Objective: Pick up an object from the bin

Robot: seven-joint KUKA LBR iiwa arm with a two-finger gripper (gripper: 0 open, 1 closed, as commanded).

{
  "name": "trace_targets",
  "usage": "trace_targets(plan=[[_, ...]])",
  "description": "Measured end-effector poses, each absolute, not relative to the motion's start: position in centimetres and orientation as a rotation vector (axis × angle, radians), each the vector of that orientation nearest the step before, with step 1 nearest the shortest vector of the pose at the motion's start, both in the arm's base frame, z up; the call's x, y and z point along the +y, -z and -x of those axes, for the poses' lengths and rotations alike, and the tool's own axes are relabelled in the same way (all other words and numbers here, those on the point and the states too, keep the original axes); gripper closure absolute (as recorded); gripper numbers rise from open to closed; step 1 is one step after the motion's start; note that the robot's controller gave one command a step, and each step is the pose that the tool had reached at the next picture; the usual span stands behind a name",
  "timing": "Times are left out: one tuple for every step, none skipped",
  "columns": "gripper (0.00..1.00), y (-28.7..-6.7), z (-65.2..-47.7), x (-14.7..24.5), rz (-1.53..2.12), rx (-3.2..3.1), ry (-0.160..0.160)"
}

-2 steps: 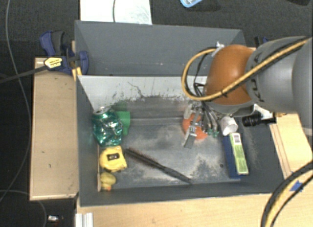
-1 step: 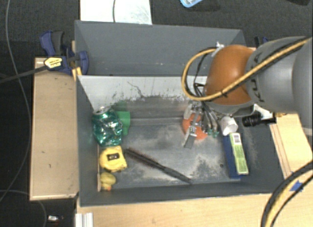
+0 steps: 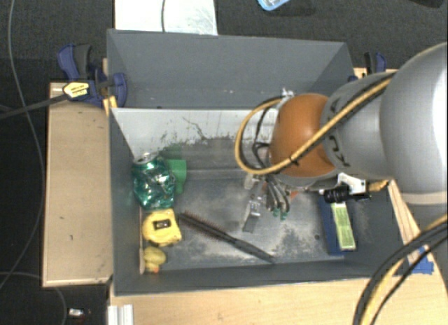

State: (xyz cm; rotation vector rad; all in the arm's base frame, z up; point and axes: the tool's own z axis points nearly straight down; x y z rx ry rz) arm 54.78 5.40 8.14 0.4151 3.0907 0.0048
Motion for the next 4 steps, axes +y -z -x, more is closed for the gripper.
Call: trace_targets(plan=[[0.00, -5.7, -54.0, 6.9, -0.404, 3.096, -0.005], [0.00, -7.1, -53.1, 9.1, -0.410, 3.092, -0.003], [0.00, -7.5, -52.7, 12.0, -0.039, 3.113, 0.014], [0.00, -10.6, -53.4, 7.1, -0.014, 3.115, 0.000]])
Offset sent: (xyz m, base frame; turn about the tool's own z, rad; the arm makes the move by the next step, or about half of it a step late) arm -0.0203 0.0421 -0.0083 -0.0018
